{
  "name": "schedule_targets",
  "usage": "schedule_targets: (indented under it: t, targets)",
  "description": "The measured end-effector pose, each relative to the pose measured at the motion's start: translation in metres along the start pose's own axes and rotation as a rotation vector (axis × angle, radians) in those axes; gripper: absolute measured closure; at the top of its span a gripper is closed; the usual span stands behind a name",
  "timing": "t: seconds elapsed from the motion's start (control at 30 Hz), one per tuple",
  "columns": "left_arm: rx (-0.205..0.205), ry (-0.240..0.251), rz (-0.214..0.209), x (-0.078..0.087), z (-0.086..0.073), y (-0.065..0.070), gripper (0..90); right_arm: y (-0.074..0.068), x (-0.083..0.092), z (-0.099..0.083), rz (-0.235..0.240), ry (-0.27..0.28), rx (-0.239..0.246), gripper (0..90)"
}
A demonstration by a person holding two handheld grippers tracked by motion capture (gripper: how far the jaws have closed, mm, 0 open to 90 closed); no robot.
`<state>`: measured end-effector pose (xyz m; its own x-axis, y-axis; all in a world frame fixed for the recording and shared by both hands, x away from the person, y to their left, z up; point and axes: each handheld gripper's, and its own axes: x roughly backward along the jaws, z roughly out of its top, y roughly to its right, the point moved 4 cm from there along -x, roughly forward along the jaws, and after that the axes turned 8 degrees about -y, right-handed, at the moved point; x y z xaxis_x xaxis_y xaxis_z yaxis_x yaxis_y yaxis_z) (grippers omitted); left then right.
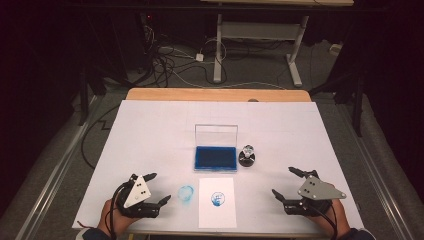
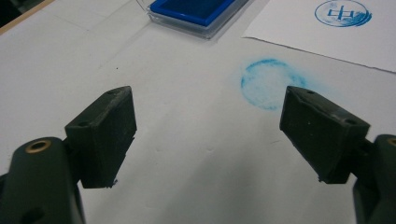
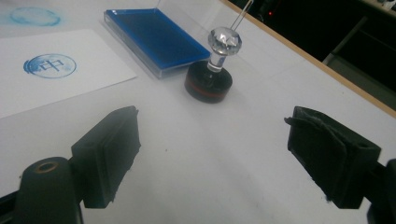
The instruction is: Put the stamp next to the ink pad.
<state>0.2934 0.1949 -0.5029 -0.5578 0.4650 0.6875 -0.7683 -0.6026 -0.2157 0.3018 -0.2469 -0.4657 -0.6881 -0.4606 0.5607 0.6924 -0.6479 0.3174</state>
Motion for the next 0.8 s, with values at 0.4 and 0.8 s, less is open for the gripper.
schedule_targets:
  t: [0.4,0.8]
  targets:
    - [0.007,-0.002,0.004,0.002,-0.002,0.001,17.7,-0.002,0.01,-0.029,-0.014,-0.028,-0.037,16.5]
    - [-0.005,-0.017,0.004,0.002,-0.003,0.004,17.7,-0.005,0.014,-0.03,0.0,-0.008,-0.039,16.5]
